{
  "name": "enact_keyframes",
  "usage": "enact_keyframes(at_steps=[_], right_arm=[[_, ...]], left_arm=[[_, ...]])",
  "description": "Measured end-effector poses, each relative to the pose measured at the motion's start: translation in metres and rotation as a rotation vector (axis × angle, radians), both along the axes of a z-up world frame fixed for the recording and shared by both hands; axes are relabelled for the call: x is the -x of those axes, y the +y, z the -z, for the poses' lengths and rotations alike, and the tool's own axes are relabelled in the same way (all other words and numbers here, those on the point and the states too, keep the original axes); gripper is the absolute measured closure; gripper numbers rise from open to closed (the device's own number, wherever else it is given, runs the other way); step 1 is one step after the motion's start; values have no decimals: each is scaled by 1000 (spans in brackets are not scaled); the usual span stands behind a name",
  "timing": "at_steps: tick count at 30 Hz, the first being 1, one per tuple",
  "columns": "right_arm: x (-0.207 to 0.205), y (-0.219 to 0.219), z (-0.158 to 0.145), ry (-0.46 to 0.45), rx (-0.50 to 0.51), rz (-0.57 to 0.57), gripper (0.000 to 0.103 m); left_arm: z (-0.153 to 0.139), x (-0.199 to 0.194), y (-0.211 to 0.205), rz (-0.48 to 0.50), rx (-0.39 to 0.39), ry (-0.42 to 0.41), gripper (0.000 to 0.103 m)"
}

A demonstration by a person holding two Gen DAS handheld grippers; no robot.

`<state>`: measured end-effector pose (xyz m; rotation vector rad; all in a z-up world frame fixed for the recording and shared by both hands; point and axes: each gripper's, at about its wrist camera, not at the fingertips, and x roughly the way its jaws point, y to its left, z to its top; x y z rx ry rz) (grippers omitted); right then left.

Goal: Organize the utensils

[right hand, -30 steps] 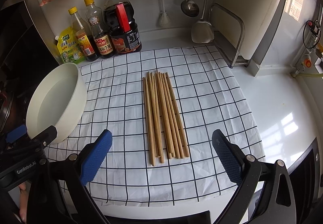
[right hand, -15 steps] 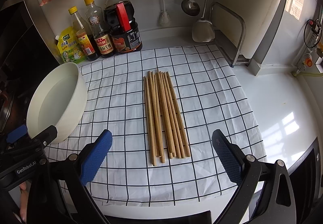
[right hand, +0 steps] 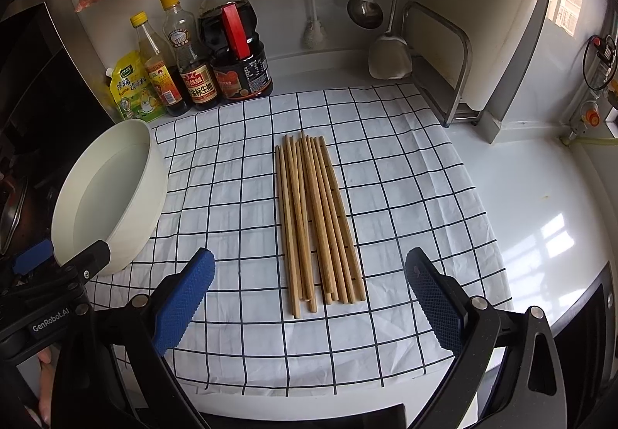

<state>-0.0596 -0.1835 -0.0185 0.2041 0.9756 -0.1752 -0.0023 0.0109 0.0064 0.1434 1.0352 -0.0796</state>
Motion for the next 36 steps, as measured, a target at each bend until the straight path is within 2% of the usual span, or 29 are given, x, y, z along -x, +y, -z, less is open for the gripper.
enact_keyframes(at_steps=[25,31,36], right_arm=[[-8,-7,9,18,-30,8,8],[-8,-15,14,15,-17,12,8],[-10,-27,19,16,5,11,8]], left_arm=[[1,-1,2,0,2,5,6],[15,-16,1,2,13,27,6],[27,-22,-18,31,9,49,6]])
